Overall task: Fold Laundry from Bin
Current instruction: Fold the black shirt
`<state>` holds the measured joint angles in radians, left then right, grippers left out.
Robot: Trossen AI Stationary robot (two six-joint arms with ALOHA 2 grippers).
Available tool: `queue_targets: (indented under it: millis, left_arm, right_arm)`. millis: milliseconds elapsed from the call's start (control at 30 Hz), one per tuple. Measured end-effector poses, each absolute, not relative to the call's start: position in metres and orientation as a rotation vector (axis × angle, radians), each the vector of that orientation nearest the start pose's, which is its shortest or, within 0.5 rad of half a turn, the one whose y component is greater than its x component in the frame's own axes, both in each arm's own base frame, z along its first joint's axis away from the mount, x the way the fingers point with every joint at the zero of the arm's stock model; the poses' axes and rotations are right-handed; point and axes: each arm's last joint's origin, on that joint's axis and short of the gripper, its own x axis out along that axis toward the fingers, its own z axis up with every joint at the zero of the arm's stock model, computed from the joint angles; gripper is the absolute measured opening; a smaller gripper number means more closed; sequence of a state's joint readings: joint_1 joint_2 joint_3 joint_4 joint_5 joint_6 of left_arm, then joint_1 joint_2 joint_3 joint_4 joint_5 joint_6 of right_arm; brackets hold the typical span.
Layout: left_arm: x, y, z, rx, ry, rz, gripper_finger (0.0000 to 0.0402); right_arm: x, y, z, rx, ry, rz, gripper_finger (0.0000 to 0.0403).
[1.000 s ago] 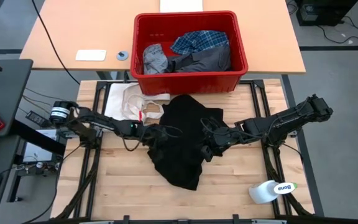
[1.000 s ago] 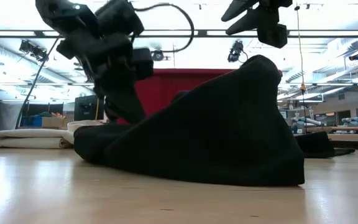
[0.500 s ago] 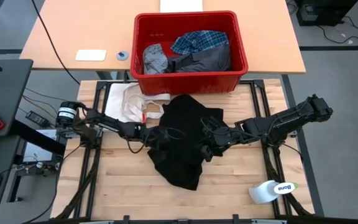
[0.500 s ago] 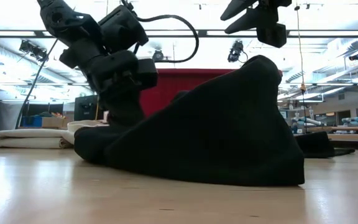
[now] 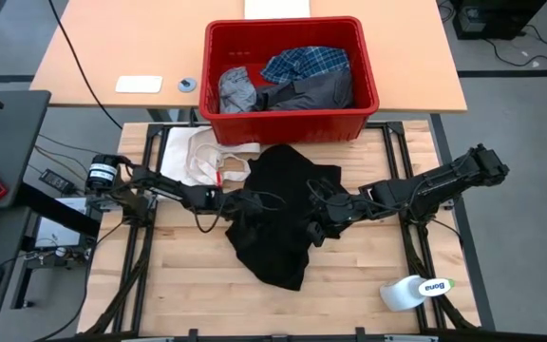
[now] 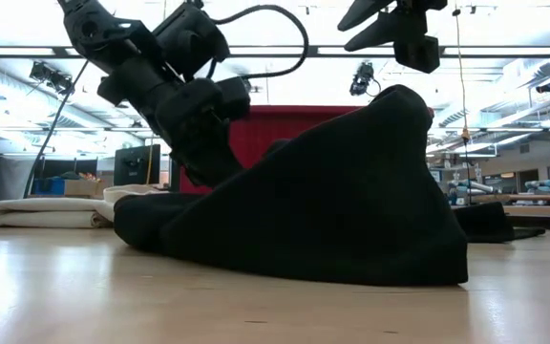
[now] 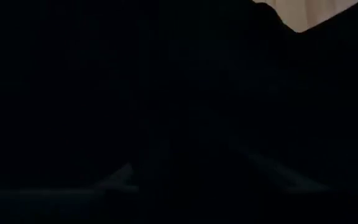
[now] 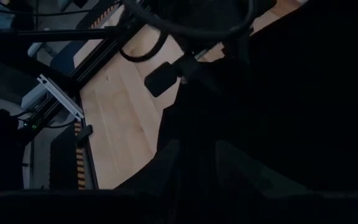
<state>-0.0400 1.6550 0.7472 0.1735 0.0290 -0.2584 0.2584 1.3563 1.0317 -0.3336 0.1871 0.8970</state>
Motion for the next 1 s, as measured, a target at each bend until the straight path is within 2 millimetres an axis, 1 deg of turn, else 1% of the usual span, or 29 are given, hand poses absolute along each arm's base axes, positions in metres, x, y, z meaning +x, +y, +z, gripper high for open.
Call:
queue_targets:
  millis: [100, 167, 233, 300, 467, 633, 767, 867, 933, 1000]
  left_arm:
    - [0.312, -0.014, 0.137, -0.258, 0.777, 0.014, 0.0204]
    - [0.312, -0.015, 0.133, -0.283, 0.8, -0.025, 0.0215]
    - [0.313, -0.018, 0.13, -0.296, 0.807, -0.062, 0.0217]
    - [0.313, -0.021, 0.127, -0.297, 0.82, -0.078, 0.0211]
    - [0.313, -0.022, 0.127, -0.291, 0.821, -0.086, 0.0167]
    - [0.316, -0.021, 0.131, -0.299, 0.778, -0.097, 0.0103]
    - [0.32, -0.023, 0.136, -0.315, 0.719, -0.156, 0.0052]
    - [0.319, -0.024, 0.136, -0.322, 0.731, -0.174, 0.0015]
    - [0.318, -0.023, 0.134, -0.328, 0.751, -0.179, 0.0006]
    - [0.316, -0.023, 0.133, -0.334, 0.773, -0.175, 0.0006]
  right_arm:
    - [0.283, 0.068, 0.281, 0.715, 0.62, -0.223, 0.0108]
    - [0.283, 0.068, 0.281, 0.714, 0.619, -0.225, 0.0108]
    - [0.284, 0.068, 0.282, 0.715, 0.615, -0.223, 0.0108]
    - [0.284, 0.068, 0.282, 0.715, 0.616, -0.224, 0.0108]
    - [0.284, 0.068, 0.282, 0.714, 0.617, -0.224, 0.0108]
    - [0.283, 0.068, 0.282, 0.714, 0.617, -0.224, 0.0108]
    - [0.284, 0.068, 0.282, 0.714, 0.617, -0.223, 0.0108]
    - [0.284, 0.068, 0.282, 0.717, 0.621, -0.218, 0.0108]
    - [0.283, 0.068, 0.282, 0.717, 0.62, -0.218, 0.0108]
    - [0.284, 0.068, 0.282, 0.717, 0.621, -0.218, 0.0108]
